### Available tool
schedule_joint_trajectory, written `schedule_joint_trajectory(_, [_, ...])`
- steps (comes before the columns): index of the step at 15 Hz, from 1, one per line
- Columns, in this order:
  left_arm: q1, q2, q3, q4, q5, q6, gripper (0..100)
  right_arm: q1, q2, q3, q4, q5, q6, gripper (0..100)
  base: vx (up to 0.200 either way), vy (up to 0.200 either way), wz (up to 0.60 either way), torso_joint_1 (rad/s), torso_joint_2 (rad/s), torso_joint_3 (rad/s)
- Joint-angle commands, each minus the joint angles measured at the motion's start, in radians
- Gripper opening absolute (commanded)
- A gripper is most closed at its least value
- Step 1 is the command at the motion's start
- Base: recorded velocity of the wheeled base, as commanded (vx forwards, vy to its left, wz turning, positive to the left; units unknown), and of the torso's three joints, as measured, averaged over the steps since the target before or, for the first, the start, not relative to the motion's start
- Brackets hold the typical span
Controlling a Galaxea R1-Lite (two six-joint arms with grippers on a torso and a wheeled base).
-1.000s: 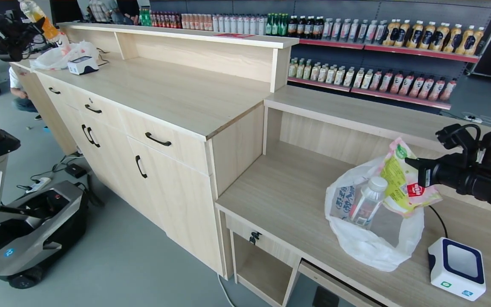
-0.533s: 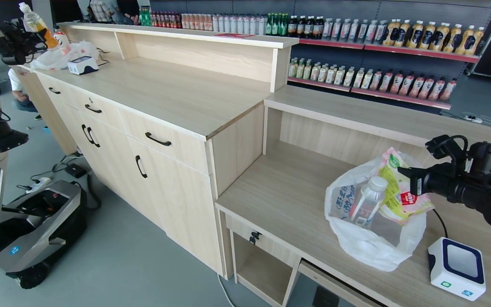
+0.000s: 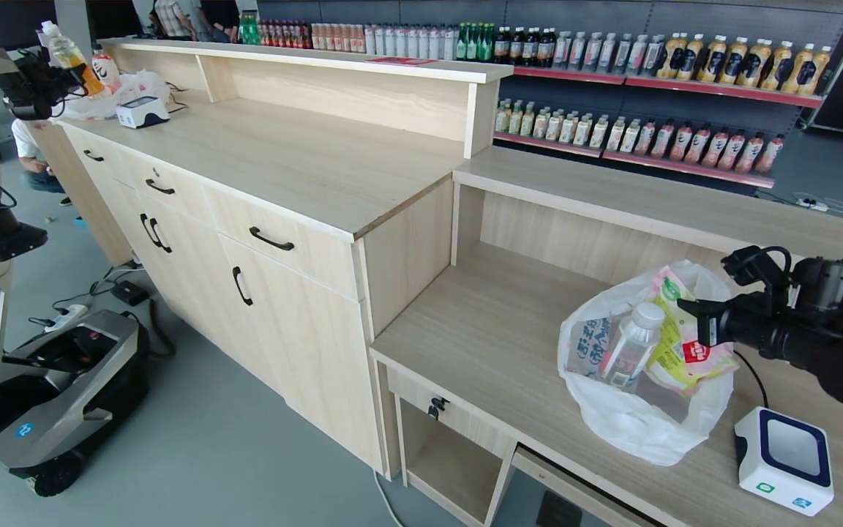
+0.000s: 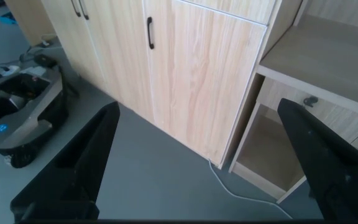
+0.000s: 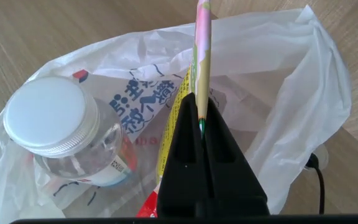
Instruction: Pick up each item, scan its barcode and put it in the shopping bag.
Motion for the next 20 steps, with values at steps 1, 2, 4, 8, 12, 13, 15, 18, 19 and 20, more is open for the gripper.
schedule_joint_trajectory(1, [0.0,0.0,0.0,0.0,0.0,0.0,100,-0.003,0.02,0.001,-0.002,0.0,0.0,0,0.0,0.0,0.0,0.0,0.0,0.0])
schedule_joint_trajectory(2, [0.0,0.0,0.0,0.0,0.0,0.0,100,-0.004,0.024,0.001,-0.002,0.0,0.0,0,0.0,0.0,0.0,0.0,0.0,0.0])
schedule_joint_trajectory(4, [0.0,0.0,0.0,0.0,0.0,0.0,100,-0.011,0.031,0.001,-0.004,0.0,0.0,0,0.0,0.0,0.0,0.0,0.0,0.0])
schedule_joint_trajectory(8, [0.0,0.0,0.0,0.0,0.0,0.0,100,-0.014,0.045,0.0,-0.007,0.0,0.0,0,0.0,0.0,0.0,0.0,0.0,0.0])
schedule_joint_trajectory(12, [0.0,0.0,0.0,0.0,0.0,0.0,100,-0.014,0.06,0.0,-0.024,0.0,0.0,0,0.0,0.0,0.0,0.0,0.0,0.0])
schedule_joint_trajectory(13, [0.0,0.0,0.0,0.0,0.0,0.0,100,-0.012,0.063,0.0,-0.025,0.0,0.0,0,0.0,0.0,0.0,0.0,0.0,0.0])
schedule_joint_trajectory(15, [0.0,0.0,0.0,0.0,0.0,0.0,100,-0.012,0.066,0.0,-0.027,0.0,0.0,0,0.0,0.0,0.0,0.0,0.0,0.0])
schedule_joint_trajectory(18, [0.0,0.0,0.0,0.0,0.0,0.0,100,-0.014,0.077,-0.002,-0.027,0.0,0.0,0,0.0,0.0,0.0,0.0,0.0,0.0])
schedule_joint_trajectory(19, [0.0,0.0,0.0,0.0,0.0,0.0,100,-0.014,0.085,-0.003,-0.028,0.0,0.0,0,0.0,0.0,0.0,0.0,0.0,0.0])
schedule_joint_trajectory(20, [0.0,0.0,0.0,0.0,0.0,0.0,100,-0.014,0.093,-0.008,-0.028,0.0,0.0,0,0.0,0.0,0.0,0.0,0.0,0.0])
